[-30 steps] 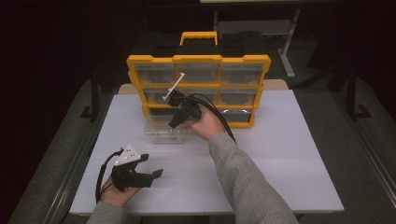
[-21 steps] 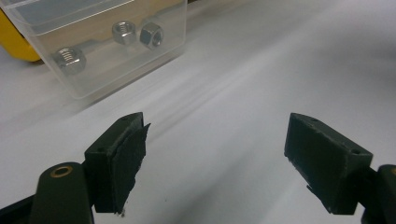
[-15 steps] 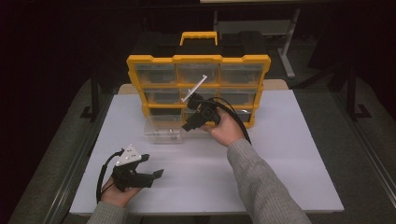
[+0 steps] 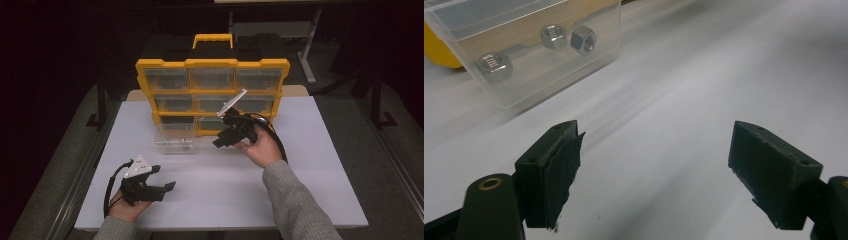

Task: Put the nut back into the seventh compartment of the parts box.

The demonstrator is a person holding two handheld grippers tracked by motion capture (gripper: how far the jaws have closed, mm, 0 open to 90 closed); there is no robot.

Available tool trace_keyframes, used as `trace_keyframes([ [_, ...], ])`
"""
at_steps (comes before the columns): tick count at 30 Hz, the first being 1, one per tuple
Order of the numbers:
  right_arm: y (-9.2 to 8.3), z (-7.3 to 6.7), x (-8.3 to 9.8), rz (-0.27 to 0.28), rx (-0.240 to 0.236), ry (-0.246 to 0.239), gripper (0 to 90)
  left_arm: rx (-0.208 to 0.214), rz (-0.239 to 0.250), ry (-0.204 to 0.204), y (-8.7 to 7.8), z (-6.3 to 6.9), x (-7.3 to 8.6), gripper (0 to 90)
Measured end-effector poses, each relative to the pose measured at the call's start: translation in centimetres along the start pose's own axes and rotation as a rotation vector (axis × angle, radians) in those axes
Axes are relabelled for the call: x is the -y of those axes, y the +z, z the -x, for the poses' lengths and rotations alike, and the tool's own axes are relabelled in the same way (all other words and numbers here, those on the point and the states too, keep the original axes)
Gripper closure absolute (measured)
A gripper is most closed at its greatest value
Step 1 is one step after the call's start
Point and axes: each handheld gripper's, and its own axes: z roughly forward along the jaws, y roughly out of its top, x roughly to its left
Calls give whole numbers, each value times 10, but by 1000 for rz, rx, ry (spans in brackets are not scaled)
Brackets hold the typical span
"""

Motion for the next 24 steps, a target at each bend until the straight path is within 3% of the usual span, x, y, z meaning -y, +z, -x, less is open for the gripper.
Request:
trace_keyframes([
  [18,-24,7,66,62,22,144,492,8,-2,19,3,4,-1,202],
  [20,-26,8,72,65,26,155,472,10,5,-2,4,5,0,201],
  [24,-29,11,84,79,38,180,438,11,9,-4,5,5,0,201],
])
